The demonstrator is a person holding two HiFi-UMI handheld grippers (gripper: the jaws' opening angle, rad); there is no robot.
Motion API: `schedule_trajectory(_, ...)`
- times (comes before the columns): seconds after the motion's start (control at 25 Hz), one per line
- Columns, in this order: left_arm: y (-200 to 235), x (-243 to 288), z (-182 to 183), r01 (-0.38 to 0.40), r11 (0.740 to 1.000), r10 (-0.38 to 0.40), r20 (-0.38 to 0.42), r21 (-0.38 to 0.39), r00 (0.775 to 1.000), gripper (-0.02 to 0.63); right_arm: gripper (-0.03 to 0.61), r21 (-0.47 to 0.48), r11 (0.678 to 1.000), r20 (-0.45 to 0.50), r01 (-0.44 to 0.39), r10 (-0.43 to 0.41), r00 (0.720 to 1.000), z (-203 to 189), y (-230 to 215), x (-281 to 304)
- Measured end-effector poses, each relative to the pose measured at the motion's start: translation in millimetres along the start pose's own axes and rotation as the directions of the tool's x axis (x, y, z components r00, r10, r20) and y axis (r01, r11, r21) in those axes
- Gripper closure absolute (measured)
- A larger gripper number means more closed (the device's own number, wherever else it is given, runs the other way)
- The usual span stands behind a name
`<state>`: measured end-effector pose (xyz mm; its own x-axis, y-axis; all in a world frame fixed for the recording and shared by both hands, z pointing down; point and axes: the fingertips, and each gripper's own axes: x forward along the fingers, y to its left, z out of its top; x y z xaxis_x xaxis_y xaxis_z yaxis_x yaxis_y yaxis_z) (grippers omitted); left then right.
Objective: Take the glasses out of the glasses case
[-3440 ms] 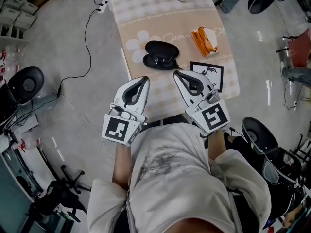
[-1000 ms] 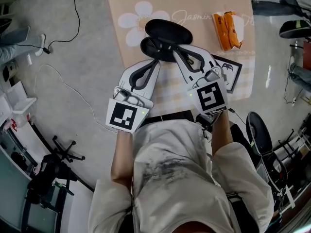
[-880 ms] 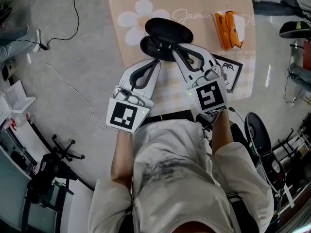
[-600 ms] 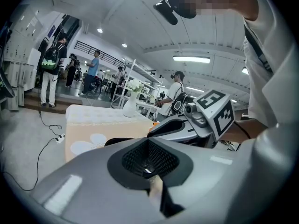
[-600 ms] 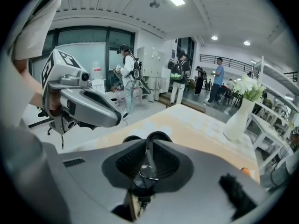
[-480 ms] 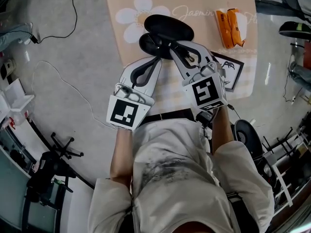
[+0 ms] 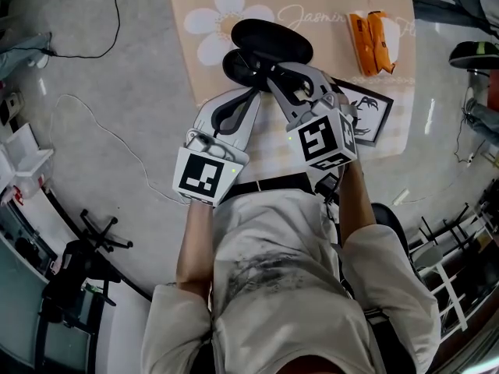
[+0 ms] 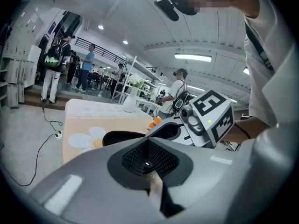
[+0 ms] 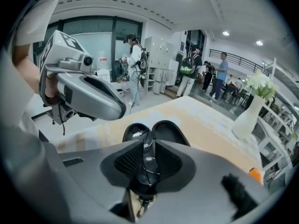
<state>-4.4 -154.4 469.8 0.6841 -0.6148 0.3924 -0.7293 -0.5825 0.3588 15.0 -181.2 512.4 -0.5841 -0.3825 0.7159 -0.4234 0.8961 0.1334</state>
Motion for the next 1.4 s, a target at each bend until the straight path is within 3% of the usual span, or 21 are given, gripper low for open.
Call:
schedule_trajectory(0.24,2,3,-4,0.015,0.999,-0.016,0.033,0.048,0.999,0.607,0.488,-0.024,1.0,-0.023,-0.017,0.017,1.0,-7,6,7)
schedule_trajectory(1.2,15,-1,-15,-0.029,0.999,0.029,0.004,-0.026,1.0,0.607,0.479,-0.133,0.988,-0.106,-0.077,0.063,0.992,-20,19,36)
schedule_trajectory(1.4,17,0,-14,-0.018,1.0,0.018,0.033,0.007,0.999,0.607,0.496,-0.172,0.982,-0.133,-0.079,0.056,0.989,-25,20,41)
